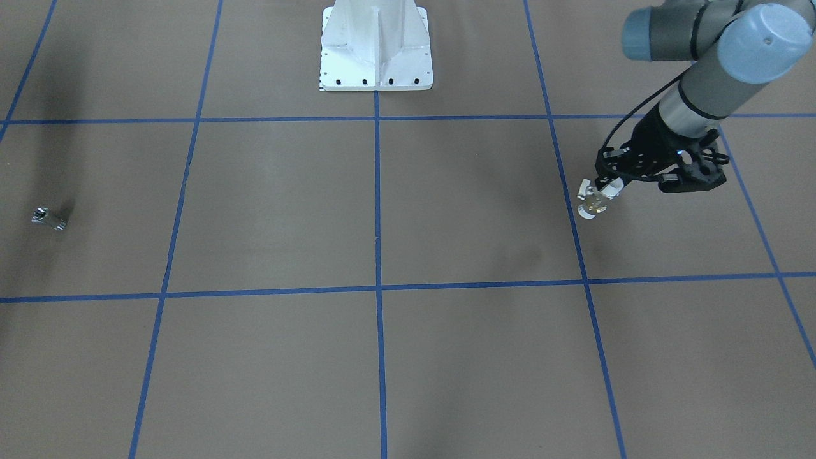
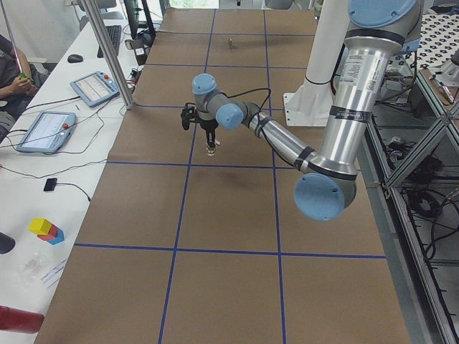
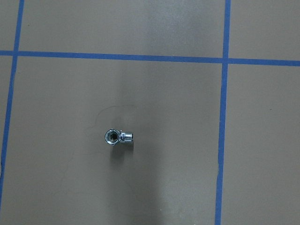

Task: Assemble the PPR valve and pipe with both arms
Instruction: 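Carry the held valve with the left gripper toward the table centre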

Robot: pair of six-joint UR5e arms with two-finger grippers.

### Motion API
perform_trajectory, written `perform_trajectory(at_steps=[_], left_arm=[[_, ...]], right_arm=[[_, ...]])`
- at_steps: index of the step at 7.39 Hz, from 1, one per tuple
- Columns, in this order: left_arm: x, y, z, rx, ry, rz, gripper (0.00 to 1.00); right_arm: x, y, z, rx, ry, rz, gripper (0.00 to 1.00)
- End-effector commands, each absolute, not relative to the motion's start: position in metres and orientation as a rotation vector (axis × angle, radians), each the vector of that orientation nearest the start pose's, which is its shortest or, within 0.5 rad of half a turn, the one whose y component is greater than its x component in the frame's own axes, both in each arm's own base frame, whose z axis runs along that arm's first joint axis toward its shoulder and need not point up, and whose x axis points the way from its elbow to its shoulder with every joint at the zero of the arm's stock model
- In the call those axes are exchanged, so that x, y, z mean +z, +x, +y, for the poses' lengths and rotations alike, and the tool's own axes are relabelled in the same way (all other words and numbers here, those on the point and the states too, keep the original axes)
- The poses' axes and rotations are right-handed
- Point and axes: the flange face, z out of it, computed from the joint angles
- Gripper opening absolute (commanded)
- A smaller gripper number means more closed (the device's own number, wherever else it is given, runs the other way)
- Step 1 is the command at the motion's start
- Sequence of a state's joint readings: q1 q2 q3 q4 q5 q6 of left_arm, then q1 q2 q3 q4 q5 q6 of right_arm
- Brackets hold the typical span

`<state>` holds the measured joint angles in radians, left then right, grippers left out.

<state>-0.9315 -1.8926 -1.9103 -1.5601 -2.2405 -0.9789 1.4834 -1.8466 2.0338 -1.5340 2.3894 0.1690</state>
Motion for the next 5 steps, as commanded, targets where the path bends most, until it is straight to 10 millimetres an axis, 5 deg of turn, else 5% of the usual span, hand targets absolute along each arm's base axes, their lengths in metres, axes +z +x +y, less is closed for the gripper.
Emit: perform_trajectory(at_steps=[1,4,5], left_arm=[[0.24,0.385,-0.496,-0.116,0.001,0.864,0.0],[0.147,0.492,-0.553,-0.167,-0.04,0.846,0.0],[0.138,0.508,-0.56,-0.165,-0.051,0.833,0.0]], right_arm=[[0.543,0.027,-0.386,-0.015,0.105,-0.833,1.0],[0.543,0.027,-0.386,-0.015,0.105,-0.831,1.0],[0.542,0.027,-0.386,-0.015,0.106,-0.831,1.0]])
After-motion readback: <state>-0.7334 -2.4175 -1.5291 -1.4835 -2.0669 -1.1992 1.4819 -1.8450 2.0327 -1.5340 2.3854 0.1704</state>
